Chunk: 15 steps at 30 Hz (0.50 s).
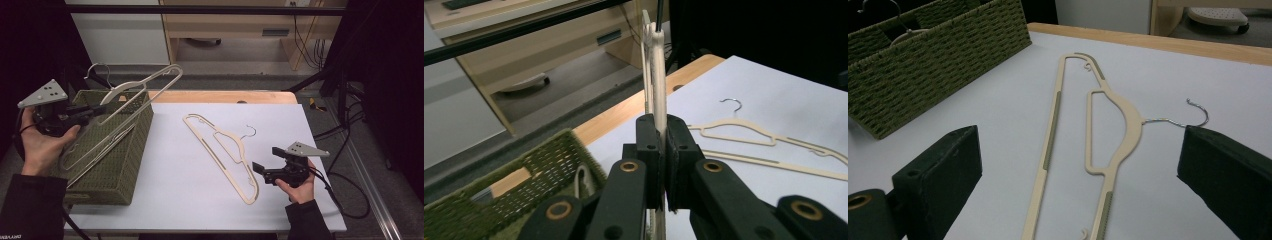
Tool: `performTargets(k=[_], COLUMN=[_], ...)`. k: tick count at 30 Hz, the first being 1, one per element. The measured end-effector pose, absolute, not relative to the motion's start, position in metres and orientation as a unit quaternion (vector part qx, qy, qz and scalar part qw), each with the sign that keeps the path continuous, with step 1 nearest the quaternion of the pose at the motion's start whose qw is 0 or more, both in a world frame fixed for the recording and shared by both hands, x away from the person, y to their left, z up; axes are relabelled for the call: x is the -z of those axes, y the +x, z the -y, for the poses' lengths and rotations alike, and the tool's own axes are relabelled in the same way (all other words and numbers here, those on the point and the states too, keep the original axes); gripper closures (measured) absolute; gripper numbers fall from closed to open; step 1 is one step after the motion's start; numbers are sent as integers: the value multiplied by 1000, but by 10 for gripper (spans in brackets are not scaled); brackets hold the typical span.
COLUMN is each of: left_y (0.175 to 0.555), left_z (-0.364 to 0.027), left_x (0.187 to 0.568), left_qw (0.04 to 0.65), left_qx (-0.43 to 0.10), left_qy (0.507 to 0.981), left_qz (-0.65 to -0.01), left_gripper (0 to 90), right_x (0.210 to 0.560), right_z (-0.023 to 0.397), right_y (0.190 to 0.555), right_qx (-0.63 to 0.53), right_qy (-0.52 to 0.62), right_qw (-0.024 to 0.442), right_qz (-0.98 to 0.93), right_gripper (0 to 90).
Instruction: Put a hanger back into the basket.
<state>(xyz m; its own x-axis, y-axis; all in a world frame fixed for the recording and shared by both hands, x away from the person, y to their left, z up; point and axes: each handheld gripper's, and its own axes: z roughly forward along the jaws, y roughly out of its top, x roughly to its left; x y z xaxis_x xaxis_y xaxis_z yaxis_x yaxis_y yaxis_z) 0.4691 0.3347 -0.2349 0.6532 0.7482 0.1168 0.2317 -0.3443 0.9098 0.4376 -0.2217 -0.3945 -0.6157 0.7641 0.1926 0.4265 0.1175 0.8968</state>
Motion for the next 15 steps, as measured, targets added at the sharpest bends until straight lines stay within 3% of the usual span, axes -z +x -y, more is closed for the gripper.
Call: performTargets(k=[15], left_y=[483], left_z=[-380], left_x=[263], left_qw=[438], left_qx=[-301], left_qy=[772], left_qz=[-349], left_gripper=[867], right_x=[396], right_z=[221], right_y=[438], right_qx=[-522], right_qy=[404], right_qw=[161], right_qz=[-734], right_gripper=[48])
